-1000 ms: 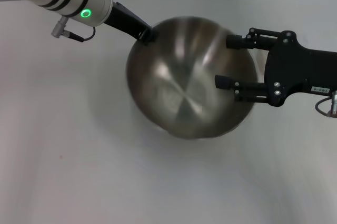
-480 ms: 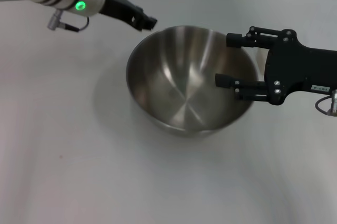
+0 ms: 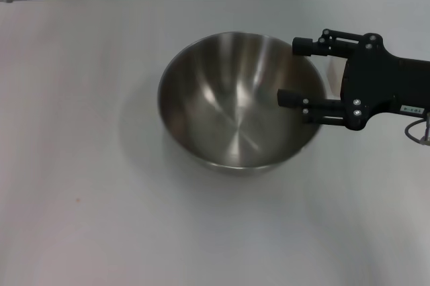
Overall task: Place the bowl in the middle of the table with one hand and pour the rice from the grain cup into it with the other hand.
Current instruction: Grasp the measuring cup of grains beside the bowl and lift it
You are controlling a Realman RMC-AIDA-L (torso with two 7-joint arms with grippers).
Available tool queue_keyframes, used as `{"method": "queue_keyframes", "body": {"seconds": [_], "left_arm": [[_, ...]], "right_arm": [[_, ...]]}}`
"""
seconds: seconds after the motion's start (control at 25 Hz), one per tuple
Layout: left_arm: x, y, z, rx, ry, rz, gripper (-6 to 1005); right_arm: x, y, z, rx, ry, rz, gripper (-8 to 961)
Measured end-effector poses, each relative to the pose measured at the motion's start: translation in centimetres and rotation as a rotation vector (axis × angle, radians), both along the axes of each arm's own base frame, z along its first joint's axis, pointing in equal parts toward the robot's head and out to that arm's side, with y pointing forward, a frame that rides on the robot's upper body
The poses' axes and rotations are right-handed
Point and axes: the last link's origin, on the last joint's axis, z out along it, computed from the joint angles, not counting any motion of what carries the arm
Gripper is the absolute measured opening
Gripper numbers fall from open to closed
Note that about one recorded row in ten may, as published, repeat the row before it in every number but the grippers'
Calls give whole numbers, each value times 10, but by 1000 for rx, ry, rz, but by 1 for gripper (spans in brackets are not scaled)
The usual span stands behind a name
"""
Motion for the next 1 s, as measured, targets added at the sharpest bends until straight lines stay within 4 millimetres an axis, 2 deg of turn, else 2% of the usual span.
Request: {"method": "queue_keyframes", "body": {"seconds": [0.24,0.4,0.48,0.52,0.6,0.64,0.68,0.72,0.84,0.92,0.96,1.0], "left_arm": [[-13,-13,-5,111,12,-50,692],[-12,-8,19,90,-170,14,696],[-14,-6,22,59,-209,34,697],[-19,-6,26,-70,-319,64,698],[-21,-6,28,-113,-358,63,700],[-24,-13,28,-243,-441,16,701],[-24,-13,28,-243,-441,16,701],[-27,-24,28,-358,-486,-70,700],[-30,-36,30,-434,-486,-131,699],[-41,-53,37,-508,-440,-179,699],[-41,-53,37,-508,-440,-179,698],[-47,-62,39,-545,-409,-213,698]], "right_arm": [[-4,2,1,4,0,15,733],[-6,4,1,5,0,23,733],[-7,4,1,5,1,24,733],[-7,5,1,3,2,26,733],[-8,6,0,2,3,26,733],[-8,6,0,0,3,26,733],[-8,6,0,0,3,26,733],[-8,6,0,1,3,26,733],[-8,6,0,-1,5,24,733],[-7,6,1,-7,11,10,733],[-7,6,1,-7,11,10,733],[-7,6,2,-8,15,1,733]]}}
